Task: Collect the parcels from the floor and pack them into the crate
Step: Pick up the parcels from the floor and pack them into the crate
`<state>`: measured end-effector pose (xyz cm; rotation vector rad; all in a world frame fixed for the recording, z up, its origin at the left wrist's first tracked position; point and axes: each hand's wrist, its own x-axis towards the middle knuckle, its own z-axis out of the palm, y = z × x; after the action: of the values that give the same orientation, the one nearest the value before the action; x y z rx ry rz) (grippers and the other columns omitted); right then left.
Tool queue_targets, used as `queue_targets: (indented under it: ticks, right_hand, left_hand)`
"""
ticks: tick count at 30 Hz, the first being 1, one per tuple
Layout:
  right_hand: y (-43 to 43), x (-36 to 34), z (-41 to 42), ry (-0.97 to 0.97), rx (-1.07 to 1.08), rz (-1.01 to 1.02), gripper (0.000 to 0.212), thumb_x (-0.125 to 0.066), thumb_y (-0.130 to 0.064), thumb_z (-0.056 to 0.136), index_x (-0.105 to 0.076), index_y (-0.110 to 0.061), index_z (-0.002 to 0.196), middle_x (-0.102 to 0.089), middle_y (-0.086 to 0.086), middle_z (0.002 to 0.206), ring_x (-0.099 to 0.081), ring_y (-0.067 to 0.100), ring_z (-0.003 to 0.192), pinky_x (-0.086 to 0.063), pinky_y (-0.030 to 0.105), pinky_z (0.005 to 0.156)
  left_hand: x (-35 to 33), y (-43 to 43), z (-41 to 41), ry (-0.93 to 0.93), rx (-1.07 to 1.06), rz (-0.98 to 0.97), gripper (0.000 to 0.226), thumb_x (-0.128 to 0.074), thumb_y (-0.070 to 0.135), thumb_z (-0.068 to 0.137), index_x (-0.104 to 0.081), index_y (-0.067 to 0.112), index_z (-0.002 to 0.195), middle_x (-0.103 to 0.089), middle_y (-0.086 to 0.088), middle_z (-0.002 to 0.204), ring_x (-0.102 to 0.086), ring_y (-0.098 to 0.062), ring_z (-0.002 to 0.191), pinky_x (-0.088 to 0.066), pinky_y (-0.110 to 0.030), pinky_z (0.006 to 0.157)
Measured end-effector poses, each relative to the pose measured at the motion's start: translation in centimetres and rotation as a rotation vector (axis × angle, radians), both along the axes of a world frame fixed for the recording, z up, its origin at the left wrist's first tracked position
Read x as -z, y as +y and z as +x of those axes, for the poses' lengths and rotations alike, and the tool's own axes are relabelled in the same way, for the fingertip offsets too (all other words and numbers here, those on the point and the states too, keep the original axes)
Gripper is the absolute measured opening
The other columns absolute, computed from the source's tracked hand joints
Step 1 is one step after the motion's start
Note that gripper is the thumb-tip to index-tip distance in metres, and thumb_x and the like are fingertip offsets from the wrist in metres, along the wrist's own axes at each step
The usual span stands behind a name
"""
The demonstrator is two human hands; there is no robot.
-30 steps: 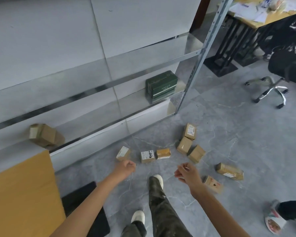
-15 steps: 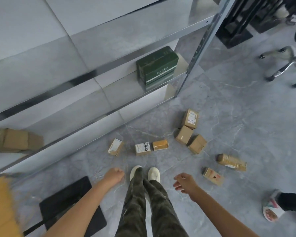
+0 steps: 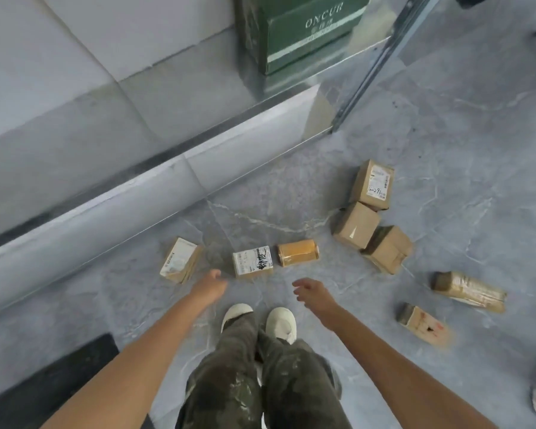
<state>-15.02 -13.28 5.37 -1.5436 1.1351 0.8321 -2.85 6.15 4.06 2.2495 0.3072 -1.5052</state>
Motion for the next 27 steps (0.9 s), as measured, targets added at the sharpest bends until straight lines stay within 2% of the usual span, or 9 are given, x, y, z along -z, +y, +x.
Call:
queue_targets:
  ticks: [2, 5, 9, 10, 12, 14, 16, 22, 27]
  right_hand:
    - [-0.3, 6.7, 2.1, -0.015, -0.103, -0.005, 0.041, -0.039, -0.002, 0.093, -0.051, -0.005, 0.132, -0.052, 0.015, 0.133, -0.05, 0.027, 0.121, -0.039, 0.034, 0.101]
    - [-0.7, 15.5, 4.3, -0.026, -0.212, 0.109, 0.05, -0.039, 0.004, 0.092, -0.035, -0.002, 0.141, -0.04, 0.014, 0.142, -0.04, 0.024, 0.126, -0.033, 0.031, 0.103]
    - [-0.4, 23.2, 6.1, -0.072, -0.265, 0.337, 0.062, -0.047, 0.006, 0.09, -0.023, -0.006, 0.146, -0.044, 0.009, 0.135, -0.044, 0.018, 0.119, -0.036, 0.023, 0.099]
    - [-0.1, 24.1, 6.4, -0.077, -0.272, 0.361, 0.056, -0.048, 0.005, 0.09, -0.029, -0.006, 0.142, -0.049, 0.008, 0.128, -0.049, 0.014, 0.111, -0.04, 0.017, 0.093]
    - [-0.1, 24.3, 6.6, -0.03, -0.204, 0.385, 0.045, -0.047, 0.004, 0.091, -0.04, -0.01, 0.133, -0.05, -0.002, 0.111, -0.051, 0.011, 0.105, -0.043, 0.022, 0.087]
    - [-0.3, 22.7, 6.1, 0.01, -0.091, 0.377, 0.038, -0.047, 0.003, 0.091, -0.045, -0.014, 0.125, -0.049, -0.004, 0.112, -0.044, 0.02, 0.117, -0.035, 0.043, 0.106]
    - [-0.9, 19.3, 5.7, -0.02, 0.051, 0.354, 0.028, -0.05, -0.003, 0.092, -0.043, -0.014, 0.117, -0.052, 0.004, 0.122, -0.045, 0.022, 0.116, -0.034, 0.05, 0.107]
    - [-2.0, 1.4, 5.5, -0.274, 0.468, 0.226, 0.05, -0.059, -0.027, 0.093, -0.028, -0.024, 0.132, -0.062, 0.009, 0.11, -0.064, 0.02, 0.092, -0.055, 0.045, 0.081]
    - [-3.0, -16.2, 6.0, -0.502, 0.628, 0.124, 0.046, -0.06, -0.018, 0.092, -0.028, -0.033, 0.121, -0.068, 0.003, 0.093, -0.072, 0.014, 0.065, -0.059, 0.033, 0.054]
  left_hand:
    - [7.0, -0.1, 1.1, 0.003, 0.02, -0.022, 0.052, -0.048, 0.015, 0.094, -0.032, 0.007, 0.143, -0.039, -0.014, 0.145, -0.042, -0.029, 0.129, -0.035, -0.032, 0.103]
    - [16.4, -0.4, 2.6, 0.04, 0.113, -0.044, 0.057, -0.055, 0.014, 0.09, -0.033, 0.006, 0.142, -0.04, -0.01, 0.143, -0.042, -0.027, 0.129, -0.035, -0.023, 0.092]
    - [24.5, -1.5, 3.5, 0.199, 0.162, -0.12, 0.044, -0.058, 0.003, 0.086, -0.051, 0.008, 0.129, -0.055, -0.009, 0.132, -0.052, -0.023, 0.119, -0.042, -0.03, 0.101]
    - [25.4, -2.0, 3.4, 0.214, 0.128, -0.133, 0.043, -0.056, -0.001, 0.086, -0.051, 0.008, 0.129, -0.056, -0.009, 0.13, -0.053, -0.022, 0.118, -0.042, -0.03, 0.101]
    - [25.5, -3.0, 3.3, 0.2, 0.036, -0.139, 0.05, -0.054, -0.007, 0.085, -0.045, 0.006, 0.132, -0.055, -0.01, 0.13, -0.052, -0.023, 0.118, -0.043, -0.03, 0.099]
    - [23.2, -3.3, 3.4, 0.103, -0.019, -0.149, 0.062, -0.059, -0.009, 0.081, -0.036, 0.005, 0.136, -0.052, -0.014, 0.131, -0.05, -0.025, 0.119, -0.043, -0.035, 0.102]
    - [19.0, -3.6, 4.0, -0.006, -0.021, -0.189, 0.07, -0.063, -0.009, 0.078, -0.032, 0.008, 0.138, -0.048, -0.015, 0.133, -0.048, -0.026, 0.12, -0.043, -0.037, 0.101]
    - [-1.2, -7.5, 5.4, -0.145, -0.123, -0.454, 0.08, -0.062, -0.012, 0.076, -0.027, 0.026, 0.137, -0.036, -0.016, 0.138, -0.045, -0.032, 0.122, -0.048, -0.053, 0.092]
    - [-18.5, -10.7, 6.6, -0.489, 0.05, -0.537, 0.074, -0.073, 0.005, 0.074, -0.035, 0.018, 0.136, -0.039, -0.008, 0.13, -0.046, -0.018, 0.12, -0.044, -0.034, 0.101]
